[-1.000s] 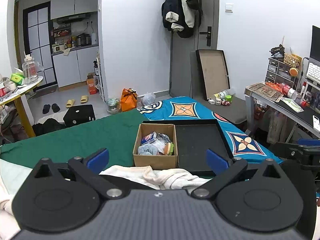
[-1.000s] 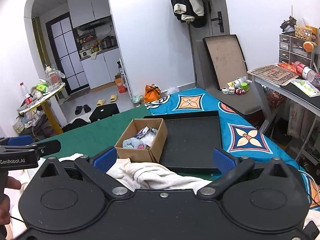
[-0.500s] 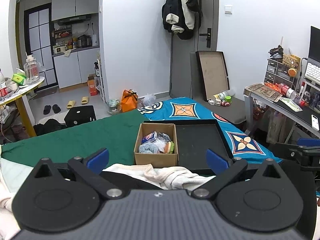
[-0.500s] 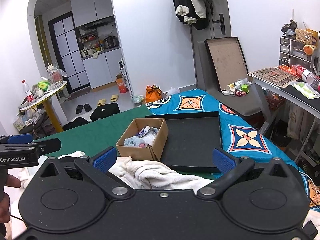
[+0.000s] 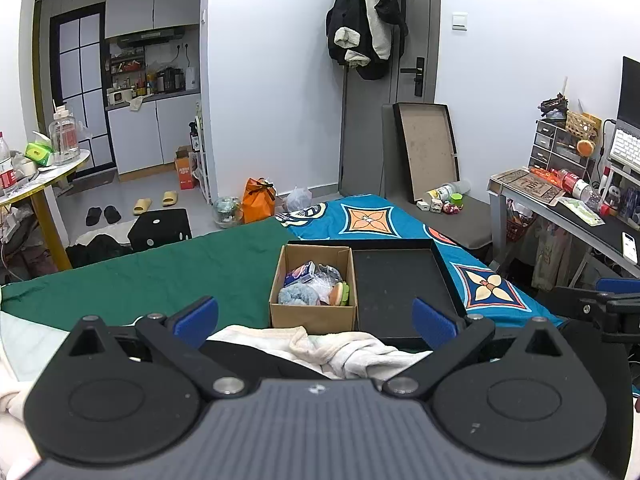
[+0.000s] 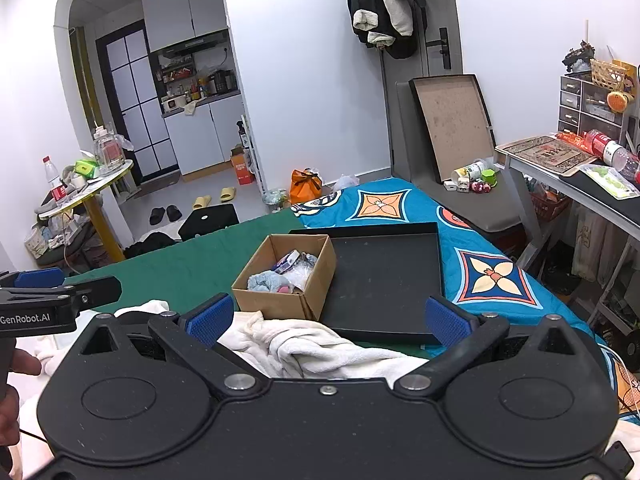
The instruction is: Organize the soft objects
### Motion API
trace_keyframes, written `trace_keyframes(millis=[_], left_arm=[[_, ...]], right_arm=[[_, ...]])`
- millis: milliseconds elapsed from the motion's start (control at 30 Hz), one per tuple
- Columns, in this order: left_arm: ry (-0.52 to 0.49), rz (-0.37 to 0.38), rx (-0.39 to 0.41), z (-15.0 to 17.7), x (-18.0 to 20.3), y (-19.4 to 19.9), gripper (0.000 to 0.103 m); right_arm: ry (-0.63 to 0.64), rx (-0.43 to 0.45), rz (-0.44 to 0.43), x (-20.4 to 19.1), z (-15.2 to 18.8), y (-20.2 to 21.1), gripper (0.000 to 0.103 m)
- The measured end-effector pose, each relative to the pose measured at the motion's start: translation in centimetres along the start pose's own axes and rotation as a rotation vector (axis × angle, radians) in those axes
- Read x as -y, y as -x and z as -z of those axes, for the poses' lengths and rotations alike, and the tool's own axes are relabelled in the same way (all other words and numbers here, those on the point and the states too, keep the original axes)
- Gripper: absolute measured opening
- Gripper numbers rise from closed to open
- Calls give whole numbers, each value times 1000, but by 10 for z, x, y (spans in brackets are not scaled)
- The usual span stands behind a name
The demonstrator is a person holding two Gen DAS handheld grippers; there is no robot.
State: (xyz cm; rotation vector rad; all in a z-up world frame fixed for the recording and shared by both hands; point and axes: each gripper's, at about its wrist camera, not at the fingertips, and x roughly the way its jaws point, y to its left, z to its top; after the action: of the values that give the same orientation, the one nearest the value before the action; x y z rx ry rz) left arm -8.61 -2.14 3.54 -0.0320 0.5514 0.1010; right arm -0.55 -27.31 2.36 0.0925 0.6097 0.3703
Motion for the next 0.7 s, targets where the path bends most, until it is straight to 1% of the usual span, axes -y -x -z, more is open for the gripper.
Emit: trace_keyframes(millis=[200,333,700], left_arm=[[1,1,-1,0,0,0,102],[6,15,-4,1,0,-1,102],[2,14,-7,0,2,-2,102]], right_arm=[[0,-1,2,0,1,0,103],[0,-4,2,0,1,0,103],[15,-3,6,-3,1,-1,103]])
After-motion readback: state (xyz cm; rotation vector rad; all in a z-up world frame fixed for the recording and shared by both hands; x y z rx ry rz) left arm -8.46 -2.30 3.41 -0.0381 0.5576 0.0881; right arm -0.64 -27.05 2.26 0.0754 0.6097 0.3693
